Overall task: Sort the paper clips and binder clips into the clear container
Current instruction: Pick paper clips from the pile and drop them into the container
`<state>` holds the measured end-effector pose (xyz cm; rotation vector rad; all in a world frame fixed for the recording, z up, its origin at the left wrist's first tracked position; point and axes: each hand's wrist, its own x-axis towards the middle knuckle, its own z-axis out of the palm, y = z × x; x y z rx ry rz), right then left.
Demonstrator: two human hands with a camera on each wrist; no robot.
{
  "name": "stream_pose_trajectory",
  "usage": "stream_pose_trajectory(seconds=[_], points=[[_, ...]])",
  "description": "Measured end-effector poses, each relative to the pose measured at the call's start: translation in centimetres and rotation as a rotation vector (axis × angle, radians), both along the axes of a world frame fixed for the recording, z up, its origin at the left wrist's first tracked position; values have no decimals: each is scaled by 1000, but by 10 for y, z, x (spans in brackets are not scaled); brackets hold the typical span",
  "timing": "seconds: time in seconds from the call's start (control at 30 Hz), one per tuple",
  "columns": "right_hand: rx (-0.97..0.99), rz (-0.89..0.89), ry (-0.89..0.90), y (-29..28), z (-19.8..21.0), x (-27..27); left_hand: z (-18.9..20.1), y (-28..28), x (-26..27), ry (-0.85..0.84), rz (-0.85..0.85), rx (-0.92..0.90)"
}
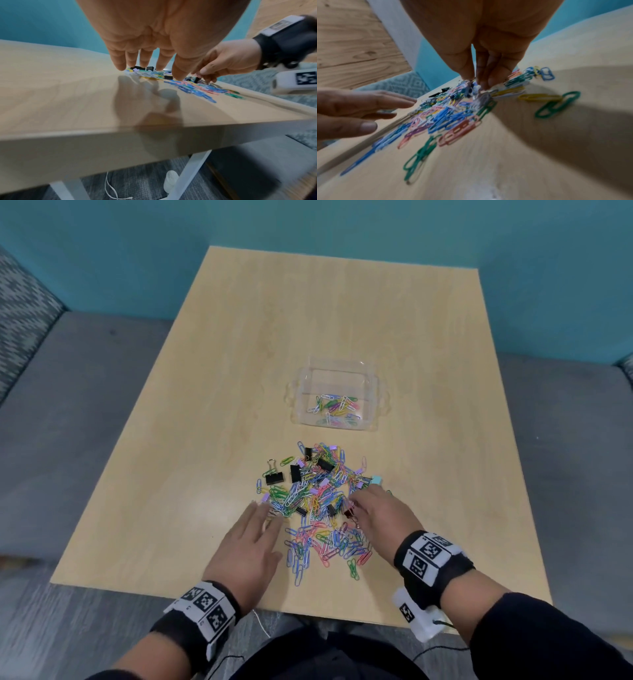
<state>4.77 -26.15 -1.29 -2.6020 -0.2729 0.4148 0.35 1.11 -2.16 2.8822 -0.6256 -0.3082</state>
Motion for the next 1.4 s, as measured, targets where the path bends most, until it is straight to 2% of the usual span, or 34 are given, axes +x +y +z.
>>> stream_pose_trajectory(seconds=[0.1,0.17,0.33,0.47,0.6,0.73,0.87,1.07,1.23,1.4], points=[[15,-174,-144,-31,0,-12,-3,4,6,23,7,12],[-56,-195,-148,-51,1,-24,-4,4,7,19,9,-11],[-279,212,-120,-57,-10,-38,-10,-4,11,12,-16,14],[-370,191,-98,-46,-10,-49,-9,-5,4,30,-16,55],[-318,232,-78,-32,-9,-63,-6,-4,-13,18,-79,62],[-338,121,-75,-29,-13,-47,-8,-9,-16,7,-90,47],[-337,203,-75,-24,-12,-52,-5,-21,-16,-23,-201,11],[-373,173,-181,-30,-10,-28,3,-27,-15,-50,-190,-4],[-375,187,-97,-29,-13,-38,0,-26,-12,15,-223,67],[-355,145,-116,-28,-15,-42,1,-25,-9,-8,-206,15]])
